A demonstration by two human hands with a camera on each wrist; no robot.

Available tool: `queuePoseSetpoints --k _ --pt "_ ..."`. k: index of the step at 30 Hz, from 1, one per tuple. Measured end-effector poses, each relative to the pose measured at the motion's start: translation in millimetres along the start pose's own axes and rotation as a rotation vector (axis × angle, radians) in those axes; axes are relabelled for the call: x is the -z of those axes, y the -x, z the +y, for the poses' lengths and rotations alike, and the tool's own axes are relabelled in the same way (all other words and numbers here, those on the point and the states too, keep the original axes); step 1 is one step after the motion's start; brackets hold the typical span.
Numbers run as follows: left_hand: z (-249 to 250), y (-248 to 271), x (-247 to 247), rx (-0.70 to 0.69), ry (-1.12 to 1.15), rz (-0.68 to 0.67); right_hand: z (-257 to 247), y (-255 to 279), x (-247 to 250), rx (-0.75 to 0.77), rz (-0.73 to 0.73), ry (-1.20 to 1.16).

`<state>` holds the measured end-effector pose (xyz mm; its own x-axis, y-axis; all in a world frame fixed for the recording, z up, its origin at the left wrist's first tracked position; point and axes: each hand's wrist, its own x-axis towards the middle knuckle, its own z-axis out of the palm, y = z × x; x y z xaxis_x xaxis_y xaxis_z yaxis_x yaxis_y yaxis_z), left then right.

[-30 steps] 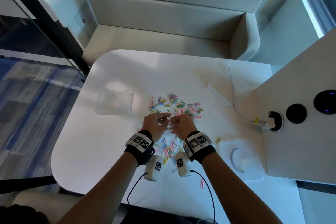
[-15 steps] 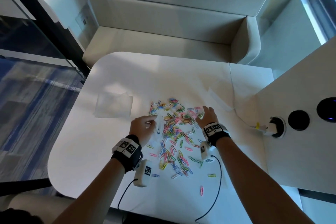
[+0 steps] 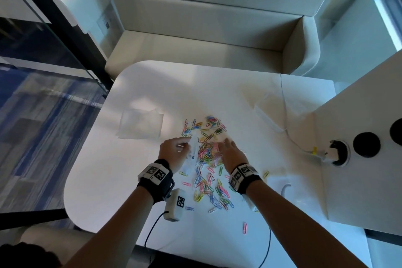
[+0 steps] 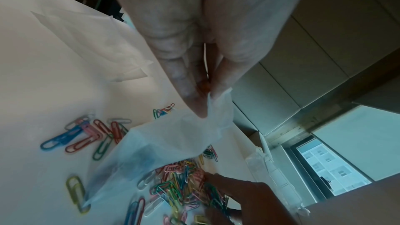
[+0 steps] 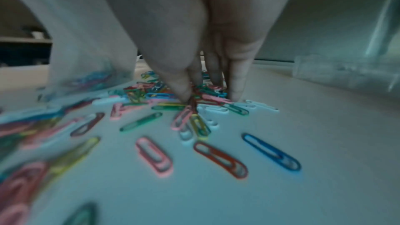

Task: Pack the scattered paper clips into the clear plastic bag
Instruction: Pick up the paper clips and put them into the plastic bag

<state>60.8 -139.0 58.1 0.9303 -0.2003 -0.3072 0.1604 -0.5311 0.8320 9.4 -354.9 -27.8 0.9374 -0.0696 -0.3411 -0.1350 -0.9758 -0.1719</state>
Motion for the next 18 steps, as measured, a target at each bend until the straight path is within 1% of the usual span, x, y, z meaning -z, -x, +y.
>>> queuePoseSetpoints --k 2,6,8,9,12,13,14,15,16,17,18 --pt "0 1 -2 -0.001 0.005 -0.008 2 5 1 0.044 0.049 0.053" --pt "3 2 -6 -0.004 0.006 -0.026 8 12 12 0.076 0.04 0.112" --pt "5 2 -8 -0.006 0.019 -0.046 15 9 21 0.024 0.053 0.045" --pt "6 2 -9 -0.005 0.032 -0.056 18 9 26 -0.034 0.074 -0.047" --pt "11 1 -14 0.007 0.054 -0.065 34 11 37 -0.304 0.181 -0.477" --pt "13 1 -17 0.015 0.065 -0.067 40 14 40 -0.423 0.21 -0.701" --pt "14 1 -19 0.025 0.076 -0.069 42 19 42 -0.548 0.21 -1.003" --pt "15 1 -22 0.036 0.086 -0.072 42 24 45 -0.636 0.18 -1.322" --pt "17 1 -24 0.047 0.094 -0.076 39 29 49 -0.676 0.158 -1.615" --pt "18 1 -26 0.054 0.099 -0.08 34 33 55 -0.688 0.151 -1.849" --pt "20 1 -28 0.058 0.101 -0.083 27 35 60 -0.678 0.137 -2.024"
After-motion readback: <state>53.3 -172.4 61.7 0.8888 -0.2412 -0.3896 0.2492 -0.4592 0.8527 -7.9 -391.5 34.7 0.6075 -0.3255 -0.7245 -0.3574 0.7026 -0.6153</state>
